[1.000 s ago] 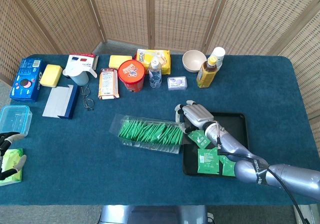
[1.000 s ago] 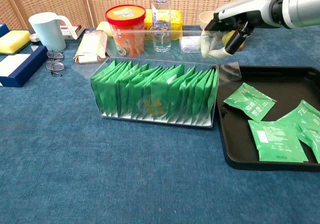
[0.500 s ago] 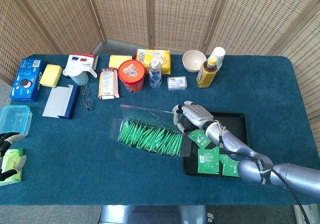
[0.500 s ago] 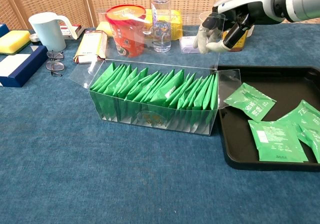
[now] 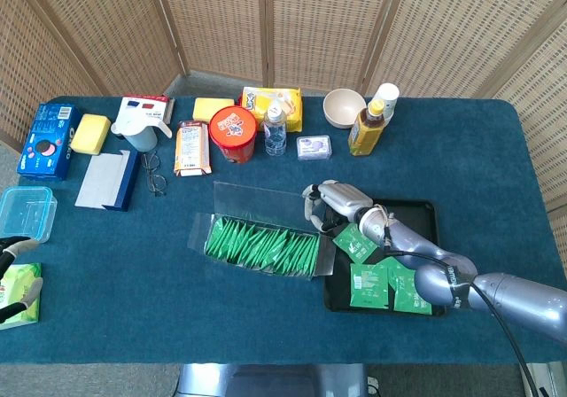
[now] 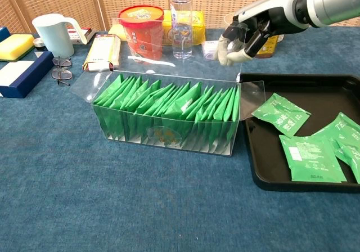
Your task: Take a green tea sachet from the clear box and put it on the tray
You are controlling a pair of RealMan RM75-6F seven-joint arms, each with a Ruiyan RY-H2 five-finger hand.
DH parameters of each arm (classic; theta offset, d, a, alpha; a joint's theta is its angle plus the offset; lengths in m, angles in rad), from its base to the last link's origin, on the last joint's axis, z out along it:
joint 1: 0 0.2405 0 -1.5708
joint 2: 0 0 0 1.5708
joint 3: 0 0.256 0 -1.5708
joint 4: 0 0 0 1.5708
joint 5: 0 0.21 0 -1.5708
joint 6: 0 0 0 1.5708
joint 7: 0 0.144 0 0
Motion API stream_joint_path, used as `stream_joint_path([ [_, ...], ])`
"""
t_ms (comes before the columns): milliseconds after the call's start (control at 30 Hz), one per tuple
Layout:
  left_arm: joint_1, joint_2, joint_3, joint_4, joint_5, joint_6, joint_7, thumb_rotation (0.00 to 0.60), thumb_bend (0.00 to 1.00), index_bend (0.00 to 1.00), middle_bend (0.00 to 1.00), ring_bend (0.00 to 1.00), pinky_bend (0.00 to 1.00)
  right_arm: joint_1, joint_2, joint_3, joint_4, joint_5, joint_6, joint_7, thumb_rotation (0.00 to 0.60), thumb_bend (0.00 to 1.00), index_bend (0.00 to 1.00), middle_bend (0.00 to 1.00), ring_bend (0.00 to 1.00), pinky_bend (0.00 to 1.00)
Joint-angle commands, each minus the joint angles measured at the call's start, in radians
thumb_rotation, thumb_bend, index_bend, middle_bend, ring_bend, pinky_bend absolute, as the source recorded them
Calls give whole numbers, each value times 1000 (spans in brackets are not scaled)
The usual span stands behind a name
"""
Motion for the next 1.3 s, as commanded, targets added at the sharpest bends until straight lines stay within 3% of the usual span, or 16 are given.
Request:
stream_joint_path([
  [33, 0, -1, 0, 0, 1, -1, -1, 600, 309, 261, 250, 201, 304, 7, -13, -15, 14, -8, 20, -4, 600, 563, 388, 124, 253, 35],
  [233, 1, -1, 0, 1, 5, 3, -1, 600, 309, 261, 250, 201, 304, 20, -39, -43, 28, -4, 80, -29, 600, 563, 157, 27, 206, 35],
  [500, 5, 1, 1, 1, 6, 7, -4, 600, 309, 261, 250, 201, 304, -6, -42, -32, 1, -34, 183, -34, 600, 563, 8, 0, 148, 35],
  [767, 4, 1, 0, 1, 11, 10, -4, 600, 309, 261, 250, 201, 303, -38, -24, -38, -20, -63, 239, -44, 600, 563, 0, 0, 20, 35],
  [1067, 7, 4, -2, 2, 11, 18, -4, 600, 309, 261, 250, 201, 303, -131, 54, -16, -78, -123, 348, 5, 600, 562, 0, 0, 8, 35],
  [1300, 7, 10, -13, 1, 4, 26, 0, 600, 309, 261, 250, 201, 304, -234, 102, 6, -139, -278, 478, 101, 600, 439, 0, 0, 9, 35],
])
